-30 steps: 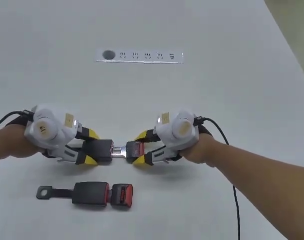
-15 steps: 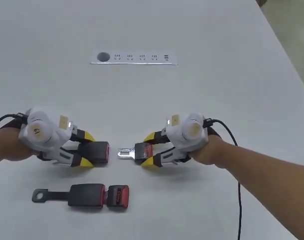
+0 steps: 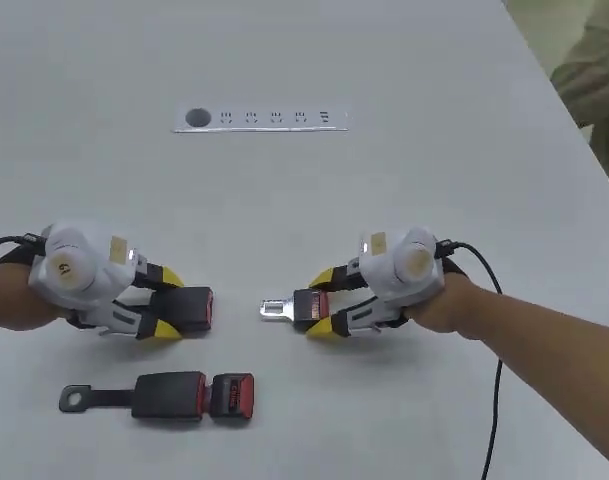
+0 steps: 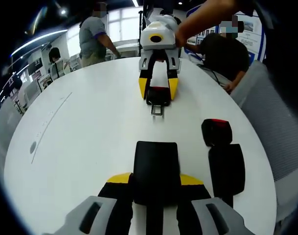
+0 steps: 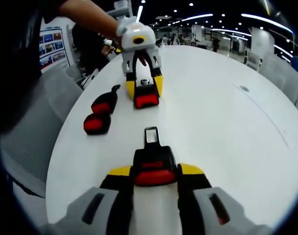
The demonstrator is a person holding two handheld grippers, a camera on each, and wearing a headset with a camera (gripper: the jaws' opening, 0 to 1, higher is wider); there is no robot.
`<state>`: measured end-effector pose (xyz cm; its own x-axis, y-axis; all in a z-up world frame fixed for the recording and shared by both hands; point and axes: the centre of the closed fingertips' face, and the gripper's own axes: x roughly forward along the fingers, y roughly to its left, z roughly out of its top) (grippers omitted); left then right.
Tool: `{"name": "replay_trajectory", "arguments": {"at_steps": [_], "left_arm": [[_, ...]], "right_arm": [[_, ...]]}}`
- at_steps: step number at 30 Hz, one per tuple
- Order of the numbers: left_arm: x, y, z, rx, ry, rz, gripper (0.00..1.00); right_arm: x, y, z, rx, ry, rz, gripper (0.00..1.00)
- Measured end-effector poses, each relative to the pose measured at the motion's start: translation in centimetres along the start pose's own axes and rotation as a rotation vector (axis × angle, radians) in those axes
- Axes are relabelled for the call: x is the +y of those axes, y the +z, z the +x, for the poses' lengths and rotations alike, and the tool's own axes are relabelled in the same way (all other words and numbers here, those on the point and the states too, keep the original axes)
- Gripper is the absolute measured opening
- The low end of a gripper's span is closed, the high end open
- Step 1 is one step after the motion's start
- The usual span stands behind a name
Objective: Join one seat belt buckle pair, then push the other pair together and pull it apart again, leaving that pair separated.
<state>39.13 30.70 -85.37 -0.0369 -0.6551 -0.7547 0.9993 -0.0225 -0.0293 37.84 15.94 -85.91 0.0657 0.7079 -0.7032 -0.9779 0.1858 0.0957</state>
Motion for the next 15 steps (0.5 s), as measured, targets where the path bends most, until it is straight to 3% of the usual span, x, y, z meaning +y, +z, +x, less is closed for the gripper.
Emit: {"name": "replay_trajectory", "arguments": {"at_steps": [15], "left_arm": [[0.0,0.0,0.0,0.0,0.001,0.0,0.35]], "right_arm": [[-0.4,-1.5,-1.5,0.004,-0.023,0.035,0.35]]}}
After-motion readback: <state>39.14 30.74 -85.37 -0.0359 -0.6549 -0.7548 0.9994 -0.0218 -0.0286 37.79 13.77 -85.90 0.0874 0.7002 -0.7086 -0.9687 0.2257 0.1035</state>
